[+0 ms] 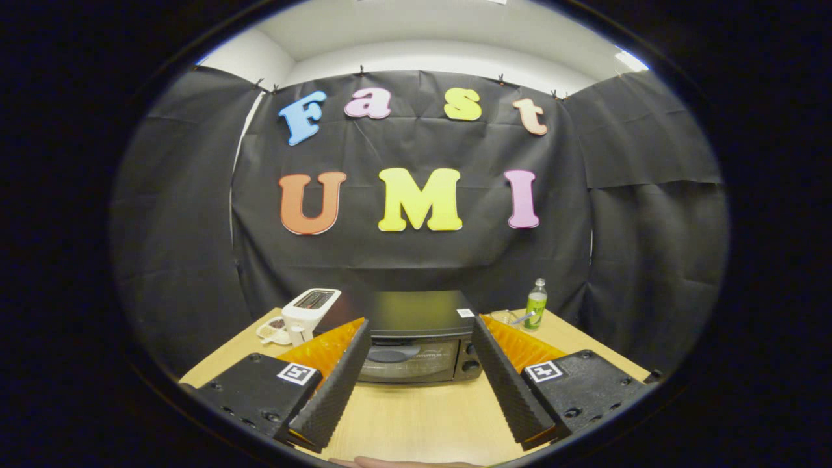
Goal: Open the toaster oven, put the food inside, and close the toaster oven door.
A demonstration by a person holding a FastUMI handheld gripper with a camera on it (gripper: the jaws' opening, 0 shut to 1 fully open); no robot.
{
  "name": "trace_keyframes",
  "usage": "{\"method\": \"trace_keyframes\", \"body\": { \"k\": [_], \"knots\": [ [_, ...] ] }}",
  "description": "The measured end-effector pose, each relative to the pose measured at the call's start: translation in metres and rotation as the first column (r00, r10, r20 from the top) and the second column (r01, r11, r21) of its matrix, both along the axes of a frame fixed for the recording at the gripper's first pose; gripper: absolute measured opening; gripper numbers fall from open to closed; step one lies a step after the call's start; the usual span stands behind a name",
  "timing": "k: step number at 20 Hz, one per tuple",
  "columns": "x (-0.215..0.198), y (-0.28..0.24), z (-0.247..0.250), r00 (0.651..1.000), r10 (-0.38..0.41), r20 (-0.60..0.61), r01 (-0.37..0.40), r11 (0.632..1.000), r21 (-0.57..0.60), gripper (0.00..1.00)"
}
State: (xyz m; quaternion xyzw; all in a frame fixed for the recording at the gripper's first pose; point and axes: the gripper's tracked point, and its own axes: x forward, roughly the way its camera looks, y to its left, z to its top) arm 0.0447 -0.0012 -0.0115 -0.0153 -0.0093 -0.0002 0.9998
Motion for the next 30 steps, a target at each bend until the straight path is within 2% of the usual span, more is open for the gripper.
{"method": "trace_keyframes", "body": {
  "k": [6,8,10,13,15,17,20,23,30],
  "knots": [
    [0.085,0.02,-0.05,0.995,0.031,-0.095,-0.031,1.0,0.0,1.0],
    [0.108,0.019,-0.065,0.992,0.017,-0.124,-0.014,1.0,0.017,1.0],
    [0.128,0.028,-0.076,0.989,0.043,-0.144,-0.04,0.999,0.021,1.0],
    [0.15,0.028,-0.083,0.992,0.028,-0.122,-0.025,0.999,0.028,1.0],
    [0.161,0.039,-0.095,0.992,0.053,-0.115,-0.049,0.998,0.037,1.0],
    [0.159,0.04,-0.093,0.994,0.055,-0.09,-0.05,0.997,0.054,1.0],
    [0.162,0.04,-0.105,0.99,0.054,-0.134,-0.047,0.998,0.051,1.0],
    [0.156,0.039,-0.105,0.994,0.047,-0.102,-0.048,0.999,-0.006,1.0],
    [0.128,0.037,-0.116,0.99,0.062,-0.123,-0.061,0.998,0.013,1.0]
  ]
}}
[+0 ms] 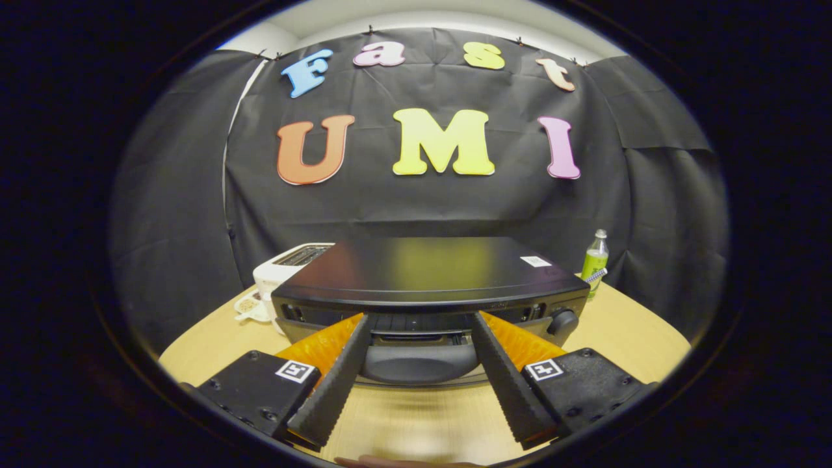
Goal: Open the toaster oven, put the food inside, and close the toaster oven door.
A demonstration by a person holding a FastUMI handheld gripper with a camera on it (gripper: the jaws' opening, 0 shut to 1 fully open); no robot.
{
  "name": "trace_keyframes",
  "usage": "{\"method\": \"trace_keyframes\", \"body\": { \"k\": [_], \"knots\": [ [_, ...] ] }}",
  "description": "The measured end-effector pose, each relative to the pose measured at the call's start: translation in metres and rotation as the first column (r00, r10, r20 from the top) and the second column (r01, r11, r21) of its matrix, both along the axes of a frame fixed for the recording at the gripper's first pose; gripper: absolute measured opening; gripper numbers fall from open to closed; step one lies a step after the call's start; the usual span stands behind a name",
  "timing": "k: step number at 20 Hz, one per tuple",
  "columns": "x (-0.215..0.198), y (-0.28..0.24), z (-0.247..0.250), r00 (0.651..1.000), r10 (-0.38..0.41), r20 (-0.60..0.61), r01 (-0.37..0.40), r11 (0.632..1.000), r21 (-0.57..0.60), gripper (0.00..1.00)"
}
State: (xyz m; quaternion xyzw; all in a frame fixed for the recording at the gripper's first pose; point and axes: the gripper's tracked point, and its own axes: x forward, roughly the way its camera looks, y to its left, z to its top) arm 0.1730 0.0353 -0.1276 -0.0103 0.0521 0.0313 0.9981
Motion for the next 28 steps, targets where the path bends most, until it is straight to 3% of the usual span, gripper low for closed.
{"method": "trace_keyframes", "body": {
  "k": [8,15,20,26,28],
  "knots": [
    [-0.045,-0.004,-0.035,1.0,0.018,-0.025,-0.018,1.0,0.017,1.0],
    [-0.077,-0.018,-0.084,0.995,0.023,-0.102,-0.028,0.998,-0.048,1.0],
    [-0.085,-0.022,-0.12,0.984,0.025,-0.178,-0.045,0.993,-0.11,1.0],
    [-0.082,-0.026,-0.15,0.954,0.06,-0.293,-0.074,0.997,-0.038,1.0],
    [-0.082,-0.027,-0.14,0.961,0.073,-0.266,-0.088,0.995,-0.044,1.0]
  ]
}}
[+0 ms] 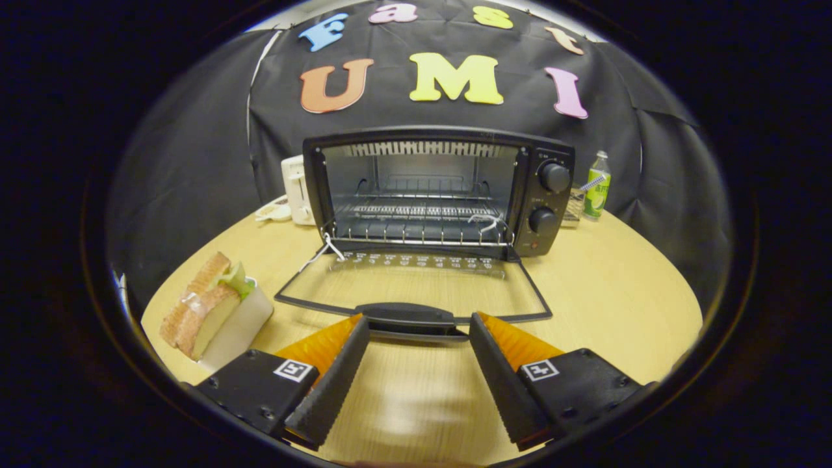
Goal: Open the toaster oven, put the food inside, and close the toaster oven door.
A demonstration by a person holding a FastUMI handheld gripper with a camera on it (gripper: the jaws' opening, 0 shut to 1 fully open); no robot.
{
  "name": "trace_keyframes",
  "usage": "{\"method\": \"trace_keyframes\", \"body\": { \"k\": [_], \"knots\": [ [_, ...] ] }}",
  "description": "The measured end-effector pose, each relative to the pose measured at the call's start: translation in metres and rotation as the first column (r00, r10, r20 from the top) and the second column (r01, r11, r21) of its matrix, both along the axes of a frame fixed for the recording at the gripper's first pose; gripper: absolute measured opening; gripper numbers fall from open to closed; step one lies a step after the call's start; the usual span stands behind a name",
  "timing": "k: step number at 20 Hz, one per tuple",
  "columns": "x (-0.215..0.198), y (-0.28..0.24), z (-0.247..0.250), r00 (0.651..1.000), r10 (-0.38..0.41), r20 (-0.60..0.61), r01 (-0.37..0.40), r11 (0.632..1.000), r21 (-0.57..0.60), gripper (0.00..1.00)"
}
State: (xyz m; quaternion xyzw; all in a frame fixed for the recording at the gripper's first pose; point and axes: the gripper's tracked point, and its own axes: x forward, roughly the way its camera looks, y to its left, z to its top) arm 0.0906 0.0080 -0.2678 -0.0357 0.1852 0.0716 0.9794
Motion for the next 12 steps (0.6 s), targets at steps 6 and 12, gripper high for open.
{"method": "trace_keyframes", "body": {
  "k": [6,12],
  "knots": [
    [-0.016,0.023,0.043,0.988,0.15,-0.03,-0.148,0.986,0.077,0.99],
    [-0.045,0.067,0.058,0.883,0.389,-0.263,-0.276,0.883,0.378,0.98]
  ]
}}
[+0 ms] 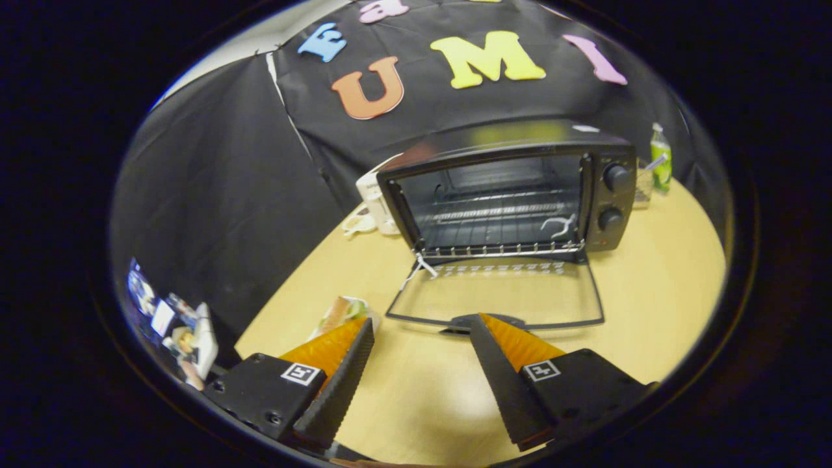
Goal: Open the toaster oven, put the food inside, and close the toaster oven door.
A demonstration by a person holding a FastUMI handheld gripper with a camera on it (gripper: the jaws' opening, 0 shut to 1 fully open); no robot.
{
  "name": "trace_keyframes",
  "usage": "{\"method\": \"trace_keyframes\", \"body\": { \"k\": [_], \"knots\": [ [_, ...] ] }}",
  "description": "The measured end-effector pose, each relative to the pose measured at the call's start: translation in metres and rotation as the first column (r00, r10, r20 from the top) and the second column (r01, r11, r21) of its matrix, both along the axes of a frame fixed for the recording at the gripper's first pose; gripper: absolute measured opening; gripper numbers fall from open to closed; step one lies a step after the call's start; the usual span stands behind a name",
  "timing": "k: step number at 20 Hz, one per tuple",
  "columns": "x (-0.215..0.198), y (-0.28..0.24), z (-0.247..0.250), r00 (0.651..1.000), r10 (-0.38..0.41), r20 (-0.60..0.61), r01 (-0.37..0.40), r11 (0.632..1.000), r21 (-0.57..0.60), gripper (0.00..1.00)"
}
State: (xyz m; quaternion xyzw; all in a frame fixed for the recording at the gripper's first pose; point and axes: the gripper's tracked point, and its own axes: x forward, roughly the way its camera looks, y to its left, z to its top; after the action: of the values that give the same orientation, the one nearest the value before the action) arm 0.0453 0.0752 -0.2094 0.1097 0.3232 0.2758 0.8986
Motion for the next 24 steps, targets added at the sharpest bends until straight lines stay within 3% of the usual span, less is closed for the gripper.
{"method": "trace_keyframes", "body": {
  "k": [2,4,13,18,24],
  "knots": [
    [-0.014,0.014,-0.009,0.981,0.056,-0.188,-0.045,0.997,0.062,0.98],
    [-0.014,0.027,-0.009,0.949,0.102,-0.299,-0.061,0.988,0.142,0.98],
    [-0.03,0.085,-0.014,0.863,0.306,-0.402,-0.235,0.947,0.219,0.9],
    [-0.028,0.094,-0.023,0.826,0.306,-0.474,-0.231,0.95,0.21,0.8],
    [-0.031,0.094,-0.03,0.807,0.304,-0.506,-0.234,0.952,0.199,0.47]
  ]
}}
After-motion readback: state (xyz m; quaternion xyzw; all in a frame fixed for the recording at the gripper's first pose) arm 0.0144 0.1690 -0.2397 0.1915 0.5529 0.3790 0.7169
